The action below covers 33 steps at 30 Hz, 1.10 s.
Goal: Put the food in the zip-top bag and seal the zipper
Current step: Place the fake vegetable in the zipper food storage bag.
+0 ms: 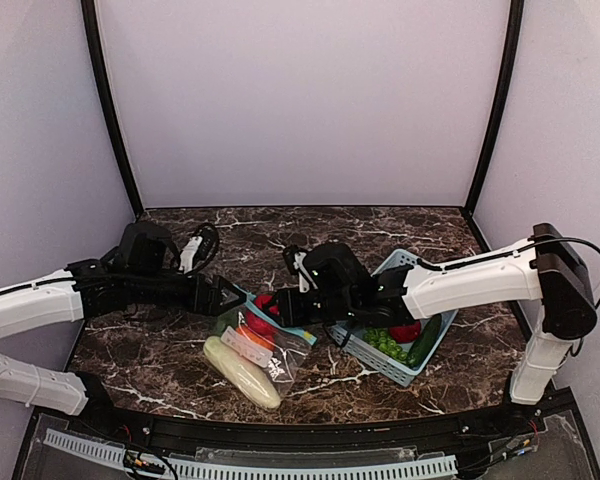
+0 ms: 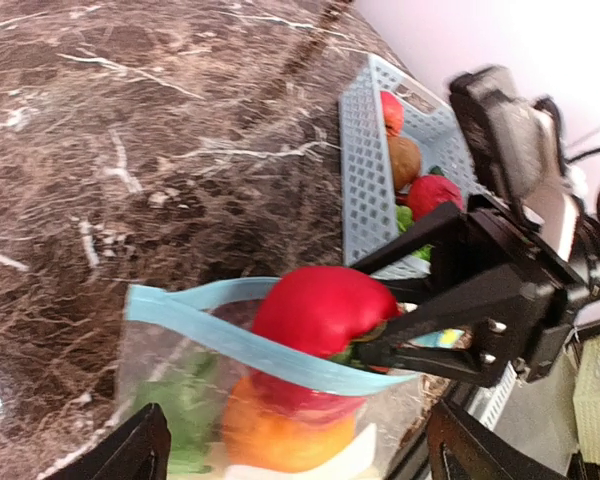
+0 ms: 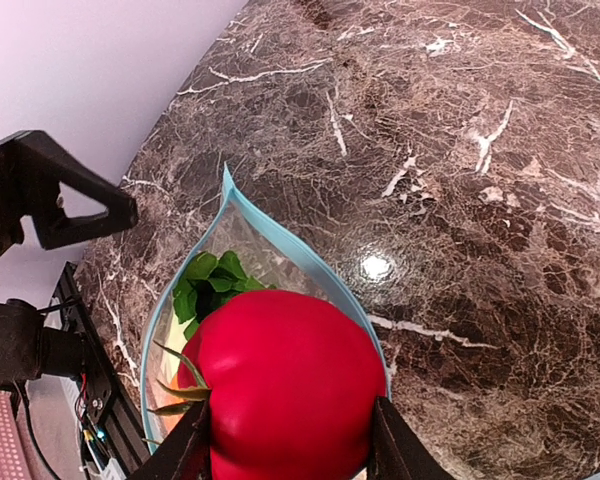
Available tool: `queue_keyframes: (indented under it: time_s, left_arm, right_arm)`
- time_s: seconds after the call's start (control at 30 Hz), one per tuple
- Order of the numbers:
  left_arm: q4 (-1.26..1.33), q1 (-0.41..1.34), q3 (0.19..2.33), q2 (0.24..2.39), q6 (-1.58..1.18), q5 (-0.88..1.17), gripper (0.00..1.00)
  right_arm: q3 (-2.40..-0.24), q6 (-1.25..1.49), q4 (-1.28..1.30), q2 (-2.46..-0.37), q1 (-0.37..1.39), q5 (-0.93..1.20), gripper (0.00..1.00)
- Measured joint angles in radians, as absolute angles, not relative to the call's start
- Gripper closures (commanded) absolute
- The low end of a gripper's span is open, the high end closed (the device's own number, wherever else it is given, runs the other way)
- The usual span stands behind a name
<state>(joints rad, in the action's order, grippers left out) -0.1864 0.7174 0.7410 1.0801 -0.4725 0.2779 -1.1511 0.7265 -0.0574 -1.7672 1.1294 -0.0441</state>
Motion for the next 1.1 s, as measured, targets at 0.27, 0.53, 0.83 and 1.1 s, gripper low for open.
queue_keyframes:
  time_s: [0.27,0.53,0.83,1.1]
  left_arm:
    - [-0.175,0.556,0.679,1.138,-0.446,0.31,0.17]
    - [-0.011,0.481,0.59,1.191,-0.461,0.456,0.32]
    - [0.127,0.461,0.584,1.258,-0.485,0.534,0.48]
    - [0.234,0.442,0.574,1.316,-0.515,0.595,0.71]
  right_arm:
    - [-1.14,0.726,-0.075,-1.767,1.129,-0.027,0.9]
    - [-1.14,0.726,-0.077,-1.767,1.129,-0.018,0.91]
    - [-1.14,0.726,-0.08,-1.767,1.129,-0.017,0.91]
    - [-1.14,0.726,-0.081,-1.767,1.126,-0.017,0.91]
